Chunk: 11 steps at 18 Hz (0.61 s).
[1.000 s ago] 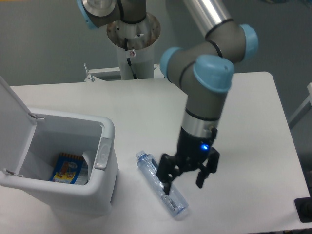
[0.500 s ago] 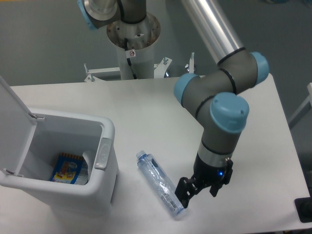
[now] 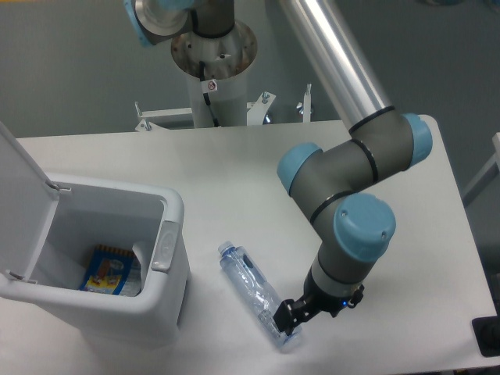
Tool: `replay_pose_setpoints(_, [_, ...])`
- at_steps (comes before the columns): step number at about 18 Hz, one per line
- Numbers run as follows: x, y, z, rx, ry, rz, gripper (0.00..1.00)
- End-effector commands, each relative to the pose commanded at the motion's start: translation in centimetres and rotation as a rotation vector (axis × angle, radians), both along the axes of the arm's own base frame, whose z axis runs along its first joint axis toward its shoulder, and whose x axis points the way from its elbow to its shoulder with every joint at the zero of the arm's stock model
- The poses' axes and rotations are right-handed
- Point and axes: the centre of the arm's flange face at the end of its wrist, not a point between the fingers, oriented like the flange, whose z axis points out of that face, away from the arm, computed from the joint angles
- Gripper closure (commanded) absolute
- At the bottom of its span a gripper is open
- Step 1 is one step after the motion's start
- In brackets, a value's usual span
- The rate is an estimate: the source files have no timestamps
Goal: Place the trash in the trash can
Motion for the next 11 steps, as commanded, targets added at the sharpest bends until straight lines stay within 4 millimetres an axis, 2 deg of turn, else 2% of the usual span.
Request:
replay_pose_setpoints(5, [0.7,0.3,-1.5,-0.042,-0.041,-0.008,0.00])
replay_pose_setpoints(11, [2.6,1.9,-3.3,-0.096,-0.033,-0.036,0.00])
